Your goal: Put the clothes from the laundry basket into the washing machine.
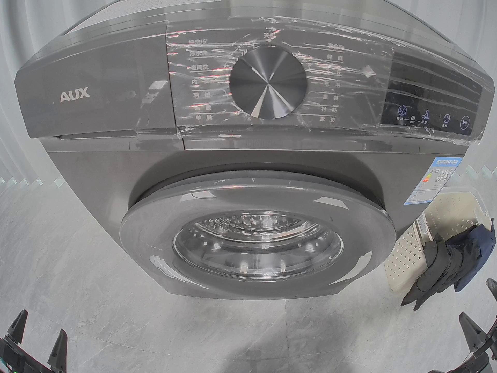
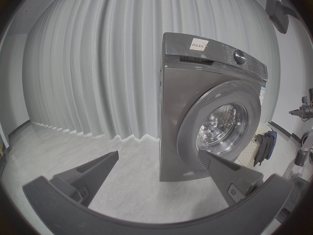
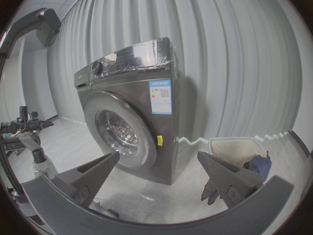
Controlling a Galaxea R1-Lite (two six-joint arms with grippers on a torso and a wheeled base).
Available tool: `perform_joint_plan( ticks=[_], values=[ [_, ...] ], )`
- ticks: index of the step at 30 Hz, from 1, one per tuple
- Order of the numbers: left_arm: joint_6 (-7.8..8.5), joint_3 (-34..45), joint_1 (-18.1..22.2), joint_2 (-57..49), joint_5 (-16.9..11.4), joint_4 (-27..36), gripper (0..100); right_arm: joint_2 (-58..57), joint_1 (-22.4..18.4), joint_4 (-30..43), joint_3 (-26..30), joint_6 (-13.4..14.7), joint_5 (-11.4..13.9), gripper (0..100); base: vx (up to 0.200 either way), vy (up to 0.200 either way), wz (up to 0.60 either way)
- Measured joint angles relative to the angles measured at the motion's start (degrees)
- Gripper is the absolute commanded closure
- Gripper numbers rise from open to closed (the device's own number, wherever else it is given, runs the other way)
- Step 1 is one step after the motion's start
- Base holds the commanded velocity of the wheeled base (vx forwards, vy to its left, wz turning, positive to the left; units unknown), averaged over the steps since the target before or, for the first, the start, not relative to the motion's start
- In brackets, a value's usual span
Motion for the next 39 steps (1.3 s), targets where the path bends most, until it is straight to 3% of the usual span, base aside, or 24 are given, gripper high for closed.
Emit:
perform_joint_plan(
  ticks=[5, 9, 14, 19, 24, 31, 39],
  values=[
    [0.00, 0.00, -0.02, 0.00, -0.02, 0.02, 0, 10.00, 0.48, -4.78, -0.13, -2.30, 4.08, 0, 0.000, 0.000, 0.00],
    [-0.02, 0.00, -0.02, 0.00, 0.00, 0.02, 0, 18.58, 1.68, -11.07, -1.10, -3.15, 5.62, 0, 0.000, 0.000, 0.00],
    [0.00, 0.00, -0.02, 0.00, -0.02, 0.02, 0, 30.21, 7.78, -18.96, -3.13, -0.77, 6.22, 0, 0.000, 0.000, 0.00],
    [-0.02, 0.00, -0.02, 0.00, 0.00, 0.05, 0, 39.89, 14.38, -23.25, -5.81, 3.55, 5.10, 0, 0.000, 0.000, 0.00],
    [-0.02, 0.00, -0.02, 0.00, -0.02, 0.05, 0, 47.52, 18.14, -29.99, -7.28, 6.69, 3.82, 0, 0.000, 0.000, 0.00],
    [-0.02, 0.00, -0.02, 0.00, -0.02, 0.02, 0, 55.95, 19.96, -35.82, -8.02, 7.18, 0.99, 0, 0.000, 0.000, 0.00],
    [-0.02, 0.00, -0.02, 0.00, -0.02, 0.00, 0, 62.38, 21.55, -38.19, -10.11, 7.30, 0.33, 0, 0.000, 0.000, 0.00]
  ],
)
